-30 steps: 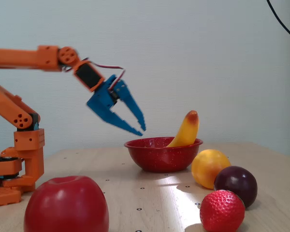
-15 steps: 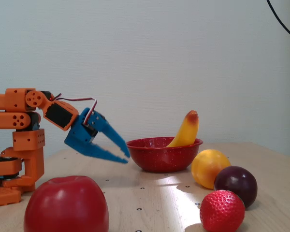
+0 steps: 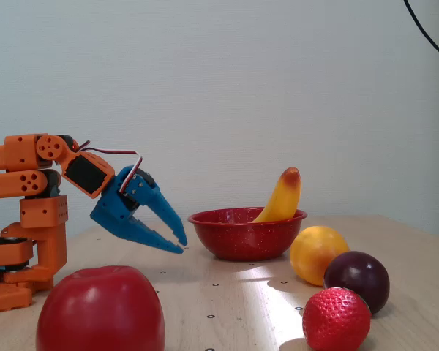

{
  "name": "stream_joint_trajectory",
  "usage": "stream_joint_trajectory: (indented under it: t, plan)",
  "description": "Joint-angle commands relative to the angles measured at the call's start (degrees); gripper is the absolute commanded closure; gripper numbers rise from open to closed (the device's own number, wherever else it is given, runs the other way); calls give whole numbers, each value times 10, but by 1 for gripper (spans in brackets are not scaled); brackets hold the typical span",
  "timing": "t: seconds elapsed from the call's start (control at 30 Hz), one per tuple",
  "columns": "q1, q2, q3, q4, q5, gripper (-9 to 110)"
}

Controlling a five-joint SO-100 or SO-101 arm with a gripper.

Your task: Put the banana in the red bowl.

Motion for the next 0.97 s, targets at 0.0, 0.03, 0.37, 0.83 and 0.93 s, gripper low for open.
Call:
stream_joint_trajectory:
  t: [0.0,0.03,0.37,0.83,0.93]
  plan:
    - [9,19,6,7,-12,101]
    - [9,25,6,13,-13,101]
    - [4,59,6,56,-18,101]
    - [-5,69,6,69,-25,101]
    - [-5,69,6,69,-25,101]
